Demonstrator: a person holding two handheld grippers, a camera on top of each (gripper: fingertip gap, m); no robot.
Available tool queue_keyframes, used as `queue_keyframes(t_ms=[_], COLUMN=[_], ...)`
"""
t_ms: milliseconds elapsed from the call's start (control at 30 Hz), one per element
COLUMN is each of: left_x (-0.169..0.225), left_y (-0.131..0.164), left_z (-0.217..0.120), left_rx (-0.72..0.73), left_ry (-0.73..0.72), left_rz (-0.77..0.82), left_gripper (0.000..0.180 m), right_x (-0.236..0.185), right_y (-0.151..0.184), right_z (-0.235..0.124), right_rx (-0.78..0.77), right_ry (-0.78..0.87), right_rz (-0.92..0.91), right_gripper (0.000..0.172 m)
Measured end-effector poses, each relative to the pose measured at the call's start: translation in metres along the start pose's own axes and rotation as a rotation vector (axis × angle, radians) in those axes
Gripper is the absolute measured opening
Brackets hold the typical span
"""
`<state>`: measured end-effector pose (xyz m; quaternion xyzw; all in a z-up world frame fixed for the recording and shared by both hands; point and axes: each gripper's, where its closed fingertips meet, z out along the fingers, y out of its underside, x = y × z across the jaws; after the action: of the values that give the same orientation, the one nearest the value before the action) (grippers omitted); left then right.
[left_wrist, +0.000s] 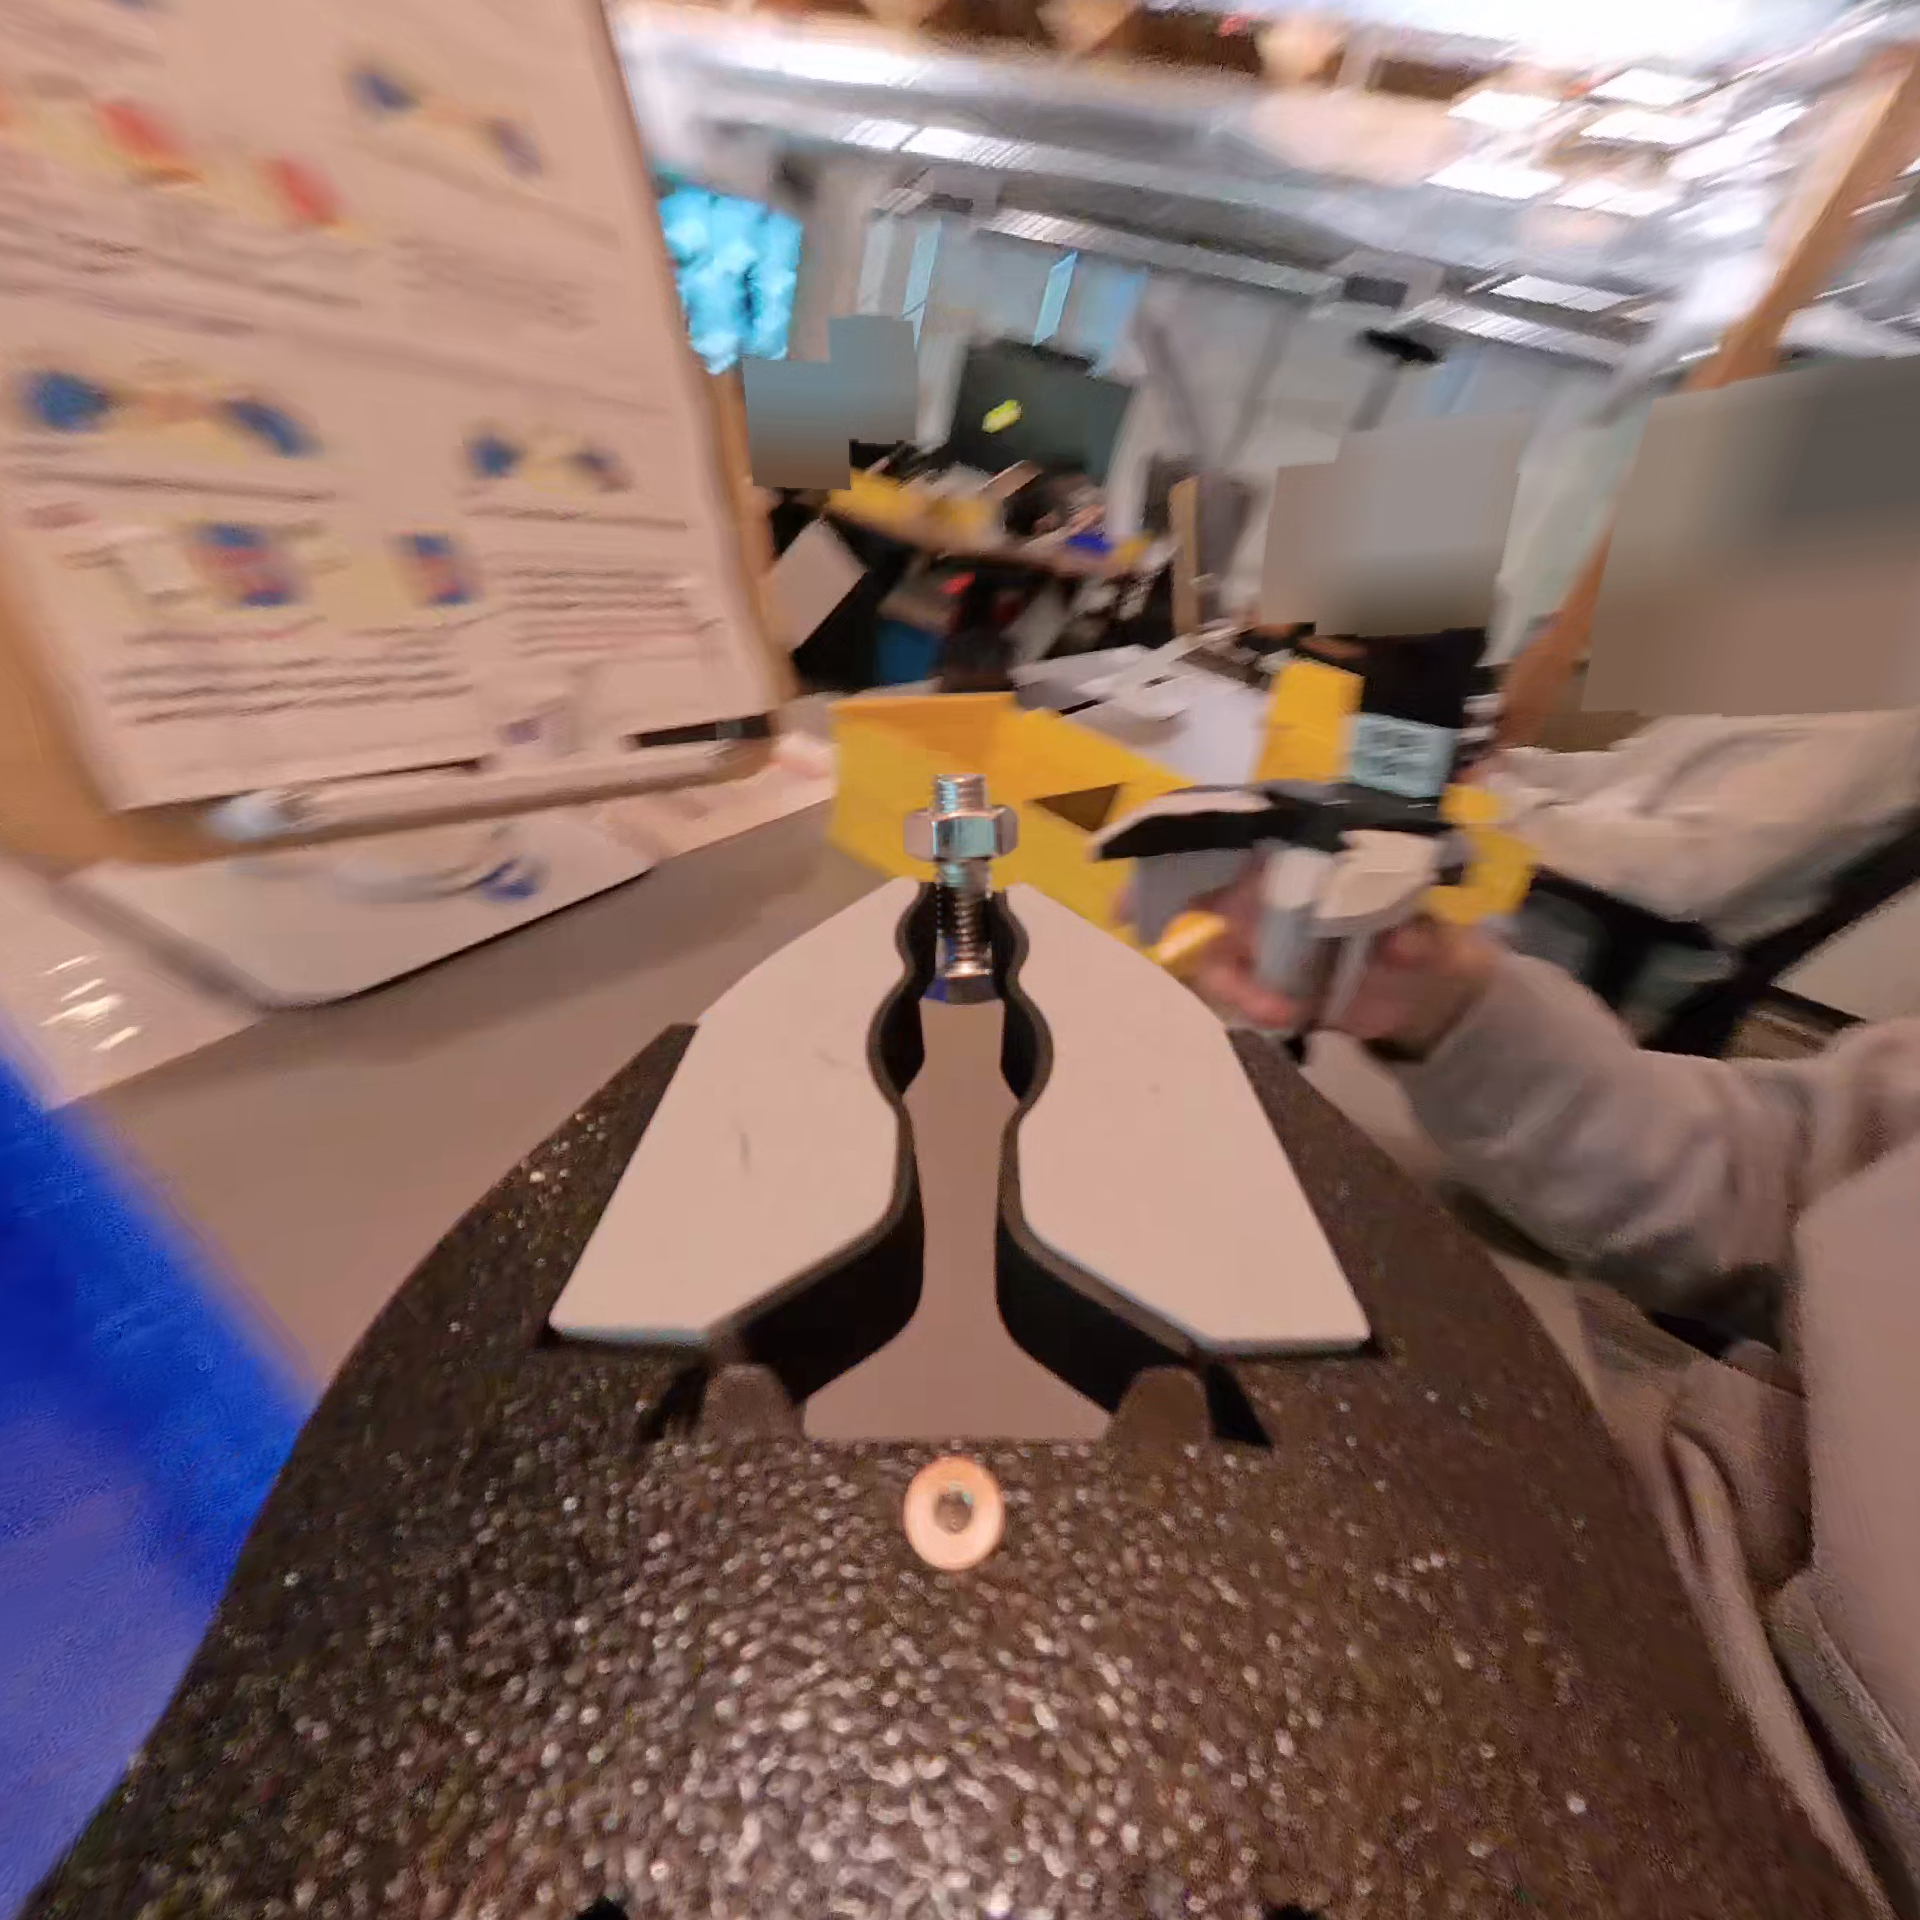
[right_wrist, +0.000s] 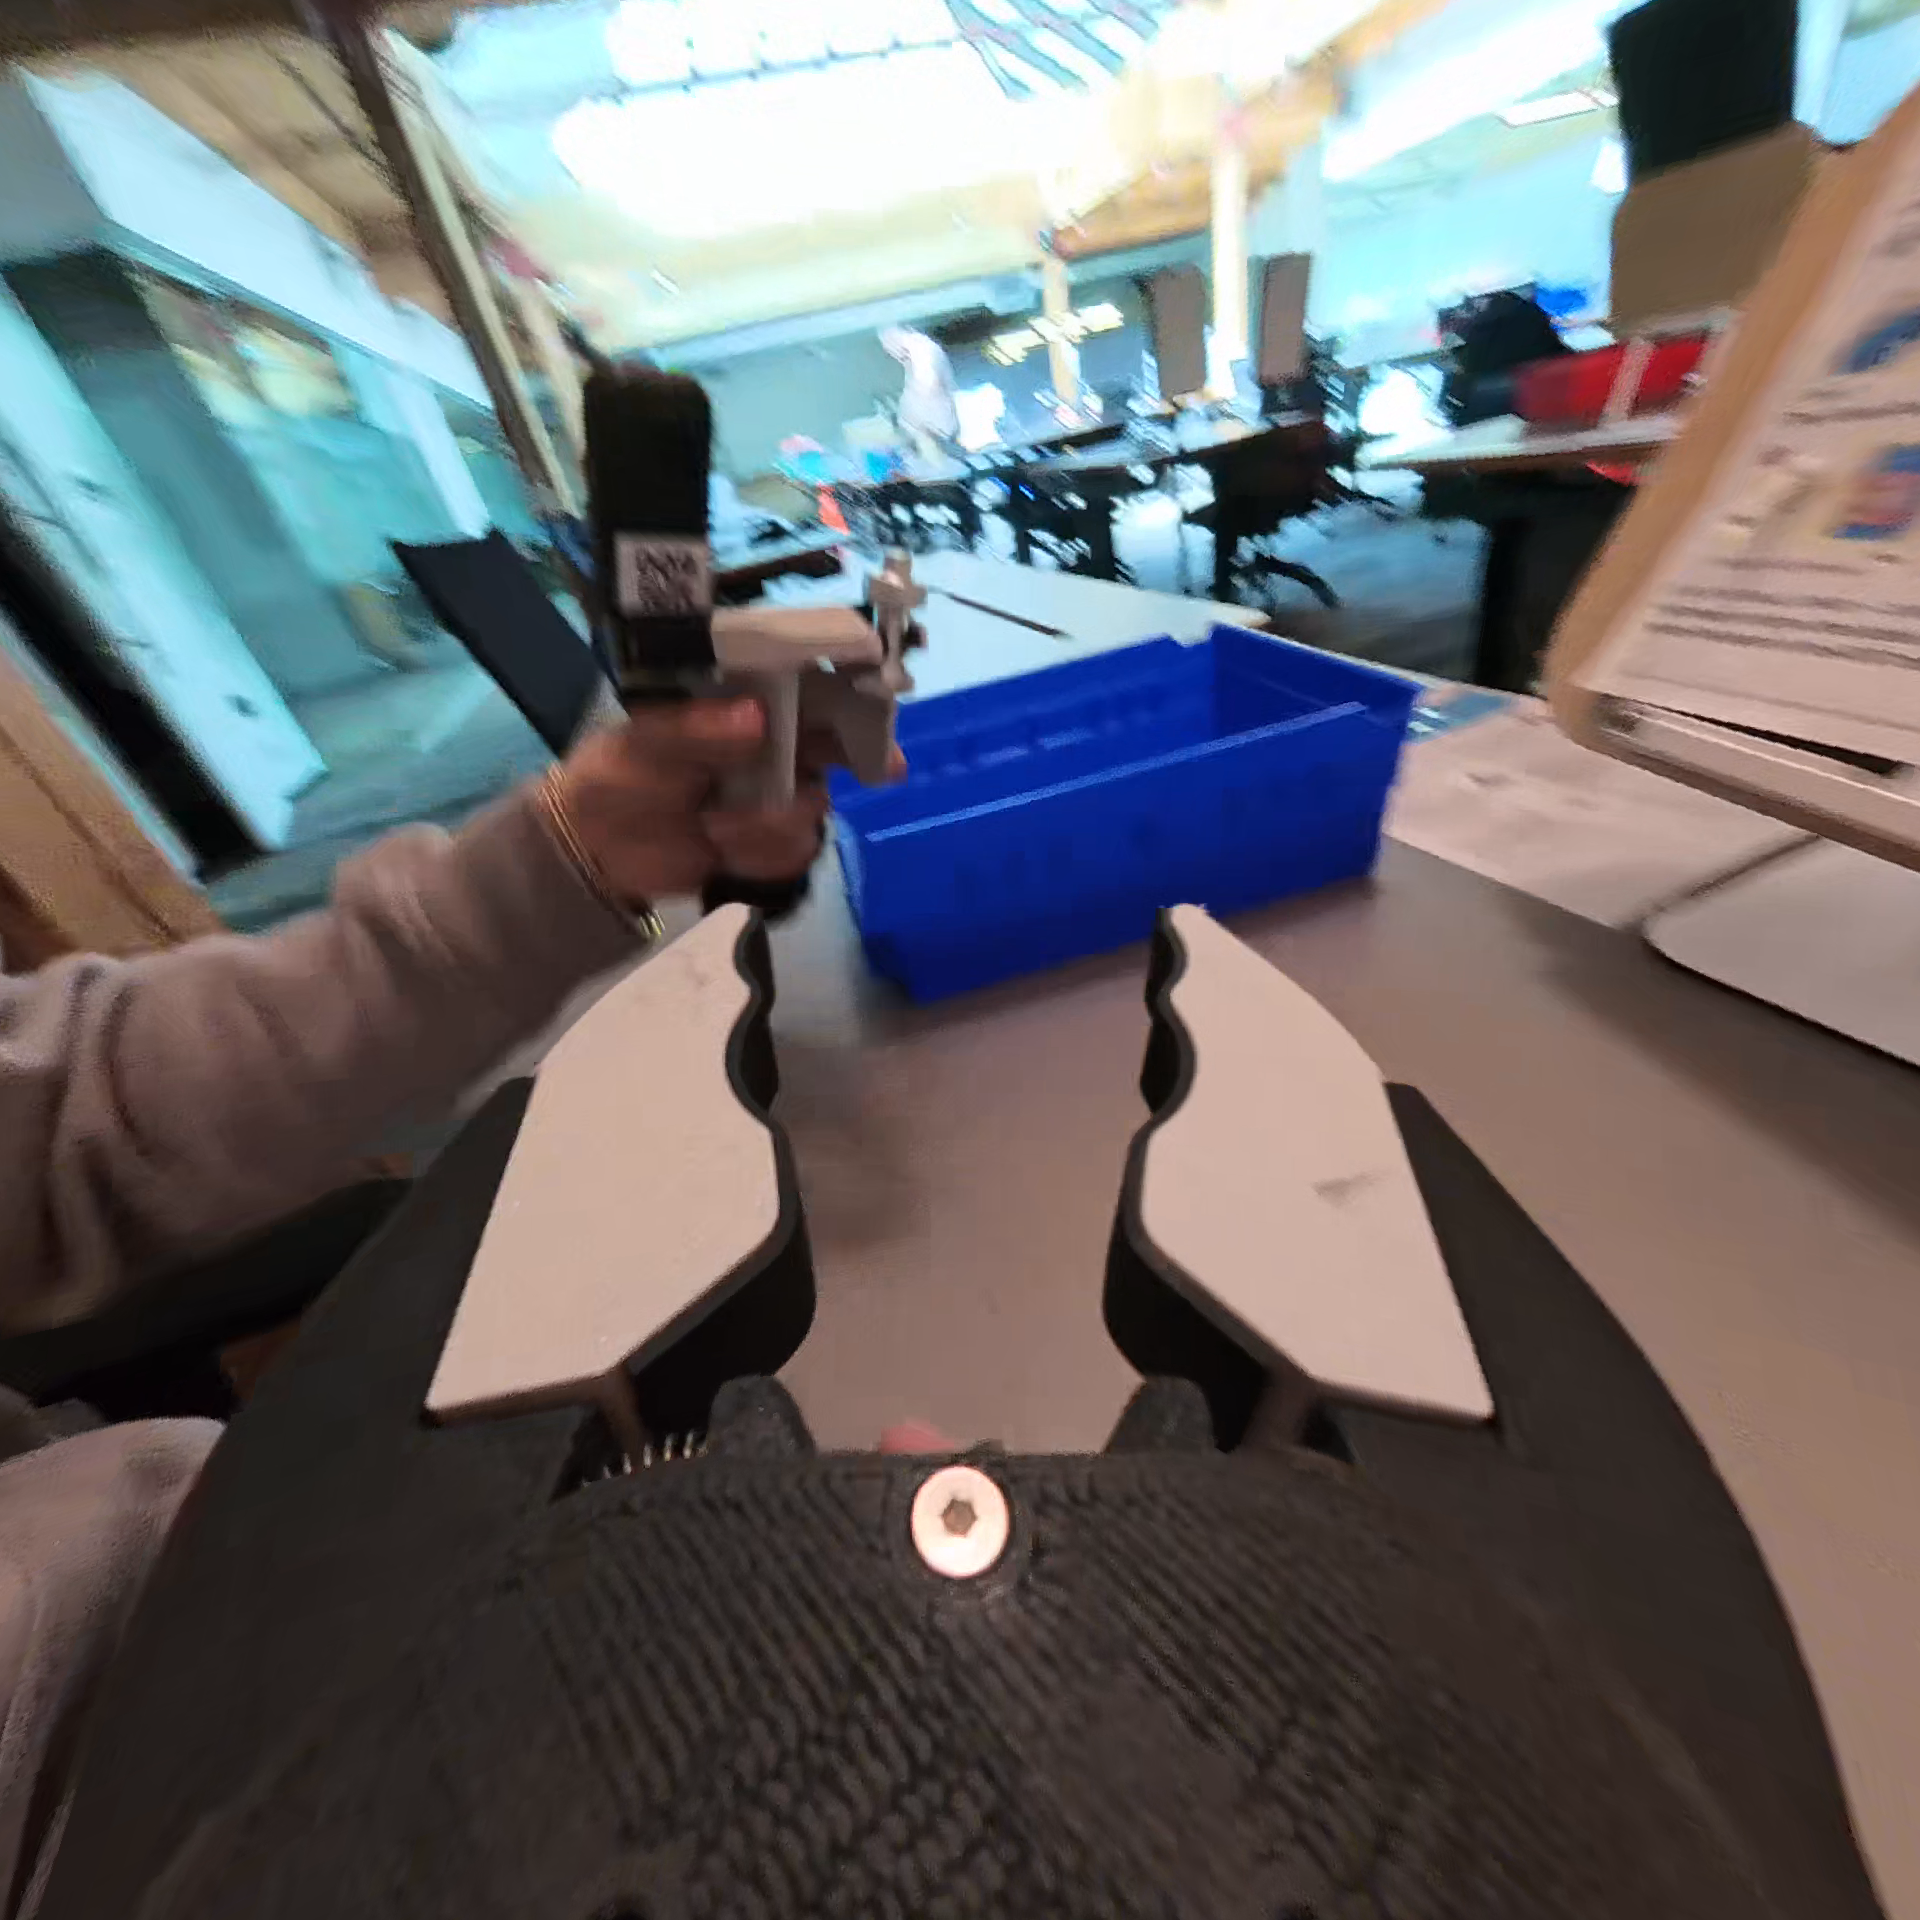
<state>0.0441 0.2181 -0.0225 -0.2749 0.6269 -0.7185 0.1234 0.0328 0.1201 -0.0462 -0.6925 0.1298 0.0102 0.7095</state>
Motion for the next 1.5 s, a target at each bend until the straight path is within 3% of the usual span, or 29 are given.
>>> queue_keyframes(t_ms=[100, 267, 367, 567, 733, 1033, 1133, 1167, 1267, 1500], left_x=[0.031, 0.05, 0.069, 0.068, 0.077, 0.074, 0.071, 0.068, 0.071, 0.086], left_y=[0.025, 0.062, 0.072, 0.083, 0.081, 0.07, 0.054, 0.055, 0.058, 0.066], left_z=[0.03, 0.048, 0.054, 0.058, 0.057, 0.053, 0.04, 0.041, 0.045, 0.056], left_rx=[0.115, 0.168, 0.102, 0.111, 0.145, 0.217, 0.31, 0.29, 0.278, 0.216], left_ry=[0.127, 0.214, 0.233, 0.206, 0.271, 0.234, 0.226, 0.208, 0.209, 0.224], left_rz=[0.044, -0.003, 0.158, 0.168, 0.134, 0.12, 0.13, 0.139, 0.138, 0.186], left_gripper=[0.009, 0.009, 0.009, 0.009, 0.008, 0.009, 0.008, 0.008, 0.008, 0.008], right_x=[-0.003, -0.009, -0.019, -0.026, -0.028, -0.021, 0.012, 0.01, -0.014, -0.038], right_y=[0.004, 0.019, 0.016, 0.025, 0.027, 0.018, 0.0, -0.002, -0.003, -0.003], right_z=[0.014, 0.004, -0.001, 0.006, 0.012, 0.009, -0.015, -0.019, -0.012, 0.008], right_rx=[0.1, 0.155, 0.221, 0.177, 0.169, 0.196, 0.291, 0.29, 0.264, 0.257], right_ry=[-0.039, -0.032, -0.079, -0.119, -0.115, -0.082, 0.068, 0.052, -0.042, -0.078], right_rz=[0.015, -0.07, -0.042, -0.063, -0.062, -0.037, 0.017, 0.002, -0.074, -0.102], right_gripper=[0.083, 0.061, 0.047, 0.048, 0.042, 0.037, 0.013, 0.029, 0.046, 0.045])
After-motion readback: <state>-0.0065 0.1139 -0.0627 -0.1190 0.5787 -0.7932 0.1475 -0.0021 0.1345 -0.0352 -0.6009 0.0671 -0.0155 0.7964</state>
